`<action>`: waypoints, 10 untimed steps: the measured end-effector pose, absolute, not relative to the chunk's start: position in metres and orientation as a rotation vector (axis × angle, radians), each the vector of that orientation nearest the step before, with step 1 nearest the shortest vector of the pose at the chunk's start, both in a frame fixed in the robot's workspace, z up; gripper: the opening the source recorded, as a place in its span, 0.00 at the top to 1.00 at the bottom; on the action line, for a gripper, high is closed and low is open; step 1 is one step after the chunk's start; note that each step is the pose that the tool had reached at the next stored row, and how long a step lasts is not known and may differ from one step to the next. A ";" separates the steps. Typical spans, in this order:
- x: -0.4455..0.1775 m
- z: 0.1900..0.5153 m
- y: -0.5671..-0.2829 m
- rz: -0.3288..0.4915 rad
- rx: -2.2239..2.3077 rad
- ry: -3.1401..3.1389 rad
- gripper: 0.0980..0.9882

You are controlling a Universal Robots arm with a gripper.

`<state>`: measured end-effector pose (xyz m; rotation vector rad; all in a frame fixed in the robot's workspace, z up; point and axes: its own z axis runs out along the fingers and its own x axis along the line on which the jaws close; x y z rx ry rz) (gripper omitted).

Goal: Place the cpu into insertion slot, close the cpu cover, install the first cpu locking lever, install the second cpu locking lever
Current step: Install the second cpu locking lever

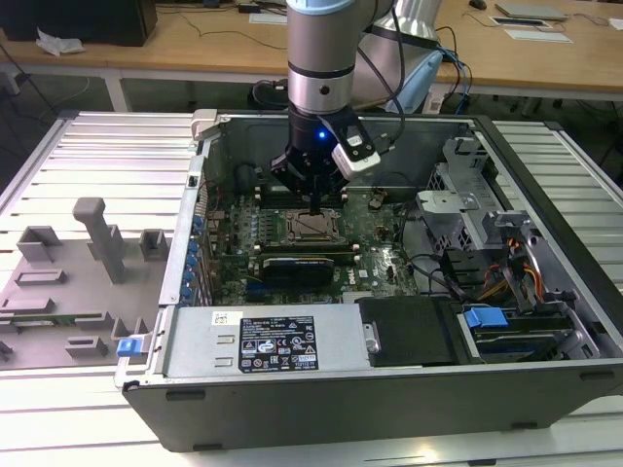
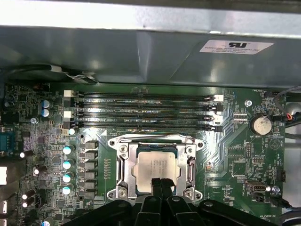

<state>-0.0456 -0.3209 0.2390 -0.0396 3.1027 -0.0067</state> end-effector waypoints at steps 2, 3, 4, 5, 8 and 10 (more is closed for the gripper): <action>-0.046 0.239 -0.321 -0.007 -0.040 3.103 0.99; -0.046 0.239 -0.321 -0.007 -0.040 3.103 0.99; -0.046 0.239 -0.321 -0.007 -0.040 3.103 0.99; -0.046 0.239 -0.321 -0.007 -0.040 3.103 0.99; -0.046 0.246 -0.321 -0.009 -0.040 3.103 0.99; -0.046 0.252 -0.321 -0.012 -0.040 3.103 0.99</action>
